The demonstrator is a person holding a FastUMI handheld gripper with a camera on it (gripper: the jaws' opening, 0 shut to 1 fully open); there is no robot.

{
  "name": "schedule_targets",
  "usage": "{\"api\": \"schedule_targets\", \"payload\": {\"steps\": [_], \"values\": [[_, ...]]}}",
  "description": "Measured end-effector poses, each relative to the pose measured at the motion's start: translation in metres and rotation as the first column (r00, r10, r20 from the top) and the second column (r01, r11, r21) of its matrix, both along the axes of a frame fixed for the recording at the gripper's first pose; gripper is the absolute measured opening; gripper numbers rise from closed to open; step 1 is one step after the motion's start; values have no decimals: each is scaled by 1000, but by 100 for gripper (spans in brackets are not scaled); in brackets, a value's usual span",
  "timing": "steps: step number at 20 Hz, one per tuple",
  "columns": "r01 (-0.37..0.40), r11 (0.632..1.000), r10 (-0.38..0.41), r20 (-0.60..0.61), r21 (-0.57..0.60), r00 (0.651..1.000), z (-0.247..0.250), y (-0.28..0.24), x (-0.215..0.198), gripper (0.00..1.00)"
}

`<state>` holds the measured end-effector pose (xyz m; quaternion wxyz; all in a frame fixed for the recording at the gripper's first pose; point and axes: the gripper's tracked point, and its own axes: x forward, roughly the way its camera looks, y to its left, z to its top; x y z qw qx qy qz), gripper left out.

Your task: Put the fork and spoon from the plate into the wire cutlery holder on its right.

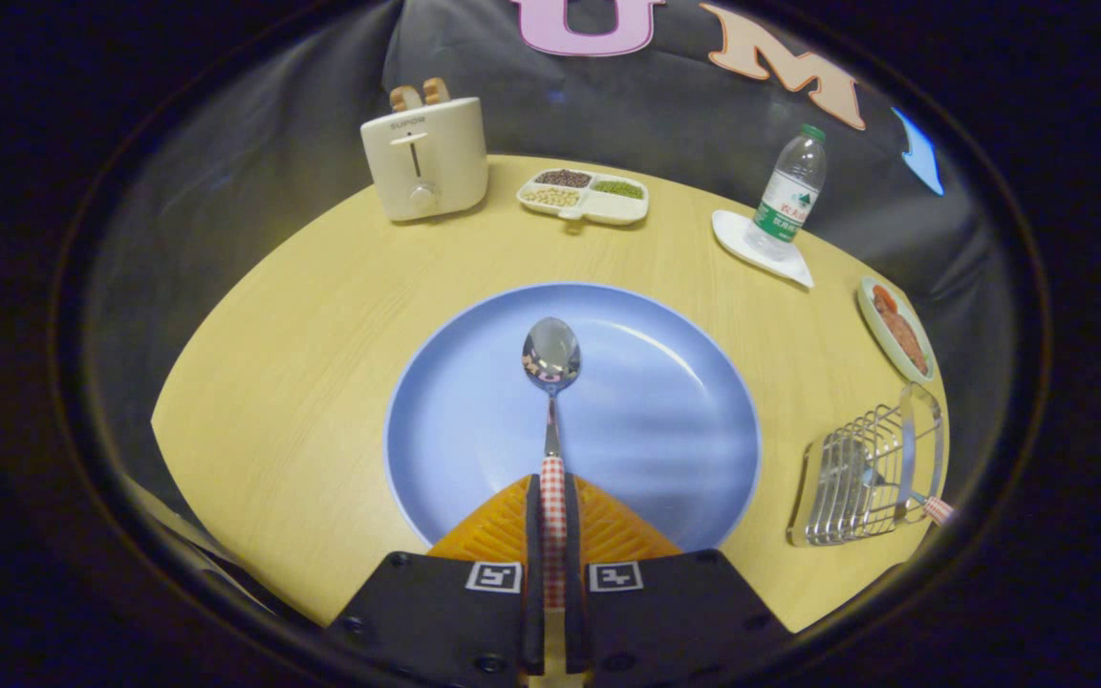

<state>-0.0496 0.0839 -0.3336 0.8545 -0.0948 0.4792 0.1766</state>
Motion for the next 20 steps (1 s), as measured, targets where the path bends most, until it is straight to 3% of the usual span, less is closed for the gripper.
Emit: {"api": "schedule_targets", "payload": {"steps": [11,20], "values": [[-56,998,57,-50,20,997,78,-38,17,11],[-37,999,33,-115,-37,993,137,-126,32,11]]}}
